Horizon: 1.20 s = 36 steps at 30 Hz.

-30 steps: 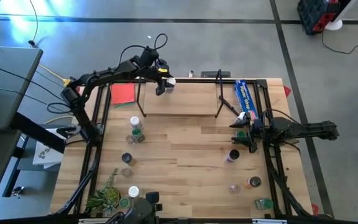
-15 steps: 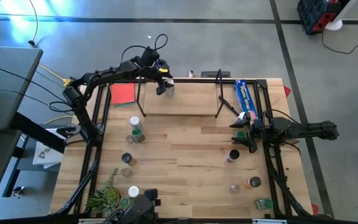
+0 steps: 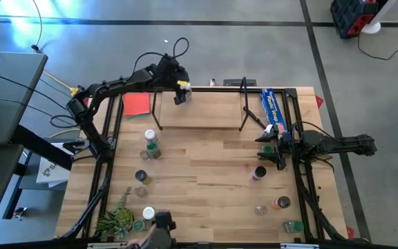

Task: Shelf spices
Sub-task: Put the center white seasoning bottle on the shelf

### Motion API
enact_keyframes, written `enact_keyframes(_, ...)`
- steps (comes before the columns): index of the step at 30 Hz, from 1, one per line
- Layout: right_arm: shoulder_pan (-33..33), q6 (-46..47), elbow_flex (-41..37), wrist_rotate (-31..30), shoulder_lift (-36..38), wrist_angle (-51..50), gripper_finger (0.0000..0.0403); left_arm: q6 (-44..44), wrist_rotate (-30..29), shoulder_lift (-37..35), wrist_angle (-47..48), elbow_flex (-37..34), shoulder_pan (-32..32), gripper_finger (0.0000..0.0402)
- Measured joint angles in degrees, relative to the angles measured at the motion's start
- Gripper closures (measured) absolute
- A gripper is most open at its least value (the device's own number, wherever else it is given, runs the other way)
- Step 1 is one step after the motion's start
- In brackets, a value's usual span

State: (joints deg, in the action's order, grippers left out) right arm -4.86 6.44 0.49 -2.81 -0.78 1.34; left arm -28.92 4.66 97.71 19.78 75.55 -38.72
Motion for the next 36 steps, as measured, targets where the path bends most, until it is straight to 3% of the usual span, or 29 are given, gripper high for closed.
enact_keyframes(8,0.00,0.03,0.00,0.00,0.00,-0.02,0.0123,7.94,-9.72,-2.21,-0.17,0.00,2.42,0.0162)
enact_keyframes(15,0.00,0.10,0.00,0.00,-0.02,-0.02,0.0123,17.77,-9.17,-0.25,0.23,0.00,-0.05,0.0161)
enact_keyframes(26,0.00,0.06,0.00,0.00,-0.01,-0.02,0.0123,19.05,-8.84,1.09,-0.49,0.00,-0.31,0.0119)
enact_keyframes(36,0.00,0.07,0.00,0.00,0.00,-0.02,0.0123,18.38,-9.00,0.86,-0.39,0.00,-0.31,0.0117)
